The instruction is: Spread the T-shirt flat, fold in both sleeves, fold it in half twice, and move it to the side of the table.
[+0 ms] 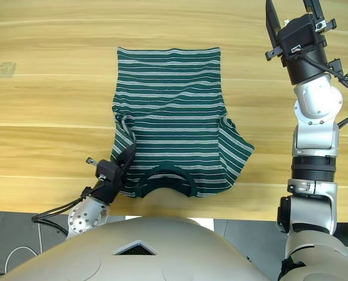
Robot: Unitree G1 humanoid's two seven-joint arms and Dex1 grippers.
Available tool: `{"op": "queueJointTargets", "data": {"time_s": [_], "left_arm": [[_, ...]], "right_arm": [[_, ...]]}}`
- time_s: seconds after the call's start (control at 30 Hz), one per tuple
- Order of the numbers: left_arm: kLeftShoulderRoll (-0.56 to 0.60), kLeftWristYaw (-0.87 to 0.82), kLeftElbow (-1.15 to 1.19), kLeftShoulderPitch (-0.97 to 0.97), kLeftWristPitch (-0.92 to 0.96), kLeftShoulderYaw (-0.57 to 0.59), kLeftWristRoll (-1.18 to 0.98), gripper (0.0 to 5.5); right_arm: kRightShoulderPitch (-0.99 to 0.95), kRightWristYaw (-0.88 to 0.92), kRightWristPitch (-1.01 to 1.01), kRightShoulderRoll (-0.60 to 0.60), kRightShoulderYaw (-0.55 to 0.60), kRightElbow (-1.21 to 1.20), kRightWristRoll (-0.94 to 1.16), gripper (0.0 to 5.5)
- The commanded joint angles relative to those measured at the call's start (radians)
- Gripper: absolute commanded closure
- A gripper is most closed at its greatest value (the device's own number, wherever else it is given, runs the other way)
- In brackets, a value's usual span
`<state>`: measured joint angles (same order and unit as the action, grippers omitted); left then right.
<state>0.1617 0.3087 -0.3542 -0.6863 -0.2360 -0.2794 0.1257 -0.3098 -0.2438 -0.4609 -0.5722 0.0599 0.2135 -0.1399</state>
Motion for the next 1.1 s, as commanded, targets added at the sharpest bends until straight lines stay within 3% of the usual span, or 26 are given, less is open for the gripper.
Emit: {"op": "queueJointTargets", "data": {"time_s": [0.03,0.27,0.6,0.77,0.87,0.97,1.03,1.1], "left_arm": [[0.024,-0.012,0.032,0.013,-0.009,-0.036,0.044,5.48],[0.054,-0.071,0.045,0.031,-0.011,-0.052,0.139,5.48],[0.15,0.024,-0.071,0.033,-0.064,-0.09,0.031,3.93],[0.158,0.052,-0.162,0.073,0.013,-0.044,-0.1,3.93],[0.113,-0.01,-0.238,0.115,0.113,0.067,-0.219,3.93],[0.047,-0.182,-0.315,0.205,0.222,0.328,-0.438,3.93],[0.044,-0.268,-0.313,0.252,0.254,0.488,-0.509,3.93],[0.061,-0.293,-0.304,0.257,0.283,0.562,-0.517,3.93]], "right_arm": [[-0.005,-0.003,-0.004,0.0,0.003,0.005,-0.005,3.3],[0.01,-0.003,0.004,0.004,0.002,-0.002,-0.004,3.3],[0.036,-0.013,0.013,0.005,0.005,-0.014,0.009,3.3],[0.053,-0.035,0.019,0.015,-0.003,-0.017,0.03,3.3],[0.14,-0.162,0.102,0.023,0.034,-0.081,0.236,3.3],[0.355,-0.529,0.35,-0.036,0.06,-0.222,0.666,3.3],[0.472,-0.741,0.457,-0.092,0.111,-0.184,0.807,3.3],[0.55,-0.858,0.565,-0.138,0.173,-0.12,0.881,3.3]]}}
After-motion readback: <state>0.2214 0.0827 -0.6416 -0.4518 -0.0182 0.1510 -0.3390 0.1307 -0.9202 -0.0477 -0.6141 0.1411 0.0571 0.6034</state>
